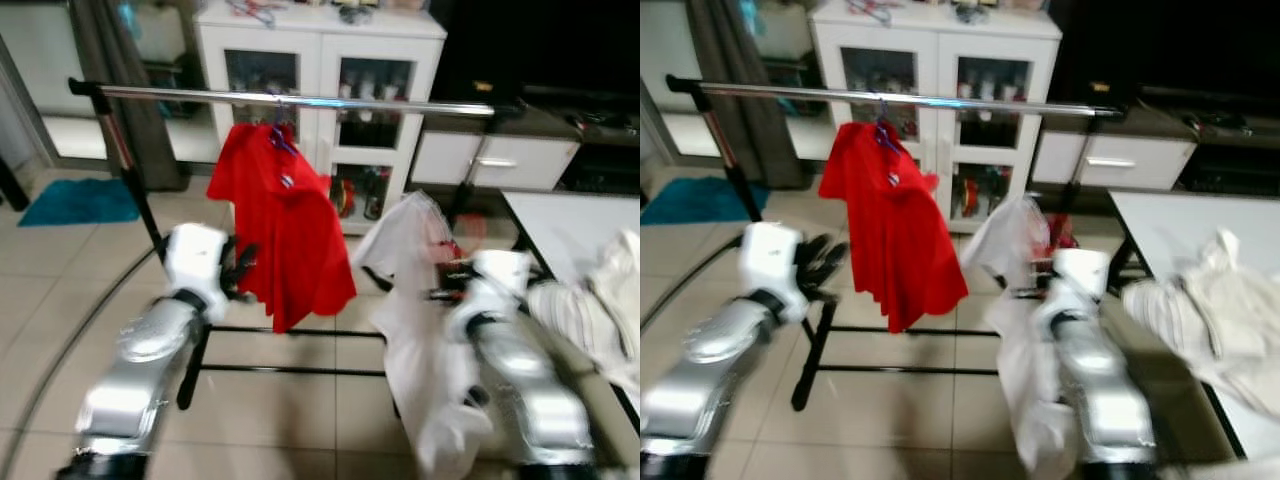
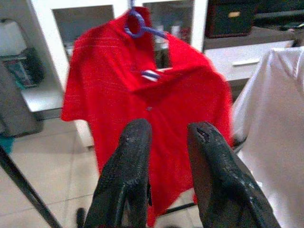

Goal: Hang hanger

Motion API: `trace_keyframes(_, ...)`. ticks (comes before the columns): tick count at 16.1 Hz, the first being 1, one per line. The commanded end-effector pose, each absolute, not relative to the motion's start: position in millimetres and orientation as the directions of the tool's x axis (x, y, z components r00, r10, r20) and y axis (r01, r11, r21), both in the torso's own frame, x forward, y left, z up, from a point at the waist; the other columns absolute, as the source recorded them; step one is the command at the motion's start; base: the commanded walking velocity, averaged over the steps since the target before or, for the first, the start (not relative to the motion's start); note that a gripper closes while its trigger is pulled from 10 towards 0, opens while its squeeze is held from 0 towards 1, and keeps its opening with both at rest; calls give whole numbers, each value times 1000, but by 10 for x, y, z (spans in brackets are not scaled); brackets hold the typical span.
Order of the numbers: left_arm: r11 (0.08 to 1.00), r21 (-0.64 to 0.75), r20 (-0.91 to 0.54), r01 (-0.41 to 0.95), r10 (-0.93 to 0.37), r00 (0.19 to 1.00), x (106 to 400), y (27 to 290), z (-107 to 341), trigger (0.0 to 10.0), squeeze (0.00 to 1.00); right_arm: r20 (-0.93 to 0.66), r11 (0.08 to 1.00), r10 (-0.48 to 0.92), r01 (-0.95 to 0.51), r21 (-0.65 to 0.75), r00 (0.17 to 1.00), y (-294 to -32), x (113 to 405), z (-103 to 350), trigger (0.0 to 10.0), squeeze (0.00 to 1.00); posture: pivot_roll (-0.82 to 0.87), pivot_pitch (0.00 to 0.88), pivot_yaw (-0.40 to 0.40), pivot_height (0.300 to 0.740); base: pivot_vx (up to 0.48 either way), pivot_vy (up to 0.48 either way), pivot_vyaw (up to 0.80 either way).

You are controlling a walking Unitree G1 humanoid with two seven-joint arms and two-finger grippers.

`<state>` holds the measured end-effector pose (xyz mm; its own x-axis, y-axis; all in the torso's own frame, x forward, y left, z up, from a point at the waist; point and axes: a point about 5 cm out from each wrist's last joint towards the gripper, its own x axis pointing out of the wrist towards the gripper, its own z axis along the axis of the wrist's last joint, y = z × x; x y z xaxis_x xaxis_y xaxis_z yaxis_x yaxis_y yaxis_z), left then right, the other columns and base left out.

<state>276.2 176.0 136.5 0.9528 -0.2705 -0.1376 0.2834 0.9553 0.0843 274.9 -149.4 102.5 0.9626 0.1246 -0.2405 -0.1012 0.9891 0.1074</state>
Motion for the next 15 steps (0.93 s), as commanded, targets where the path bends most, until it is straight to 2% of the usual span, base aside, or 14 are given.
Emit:
trace_keyframes(1, 944, 83, -124, 319, -308, 943, 2778, 1647, 1403, 10000, 0, -207, 995, 81, -66, 78, 975, -1626, 2762, 1105, 10000, 0, -12, 0, -30, 740, 435, 0, 0)
trace_keyframes(15, 929, 96, -127, 357, -344, 930, 2758, 1588, 1384, 10000, 0, -176, 996, 77, -67, 64, 981, -1619, 2802, 1145, 10000, 0, -13, 0, -37, 740, 439, 0, 0)
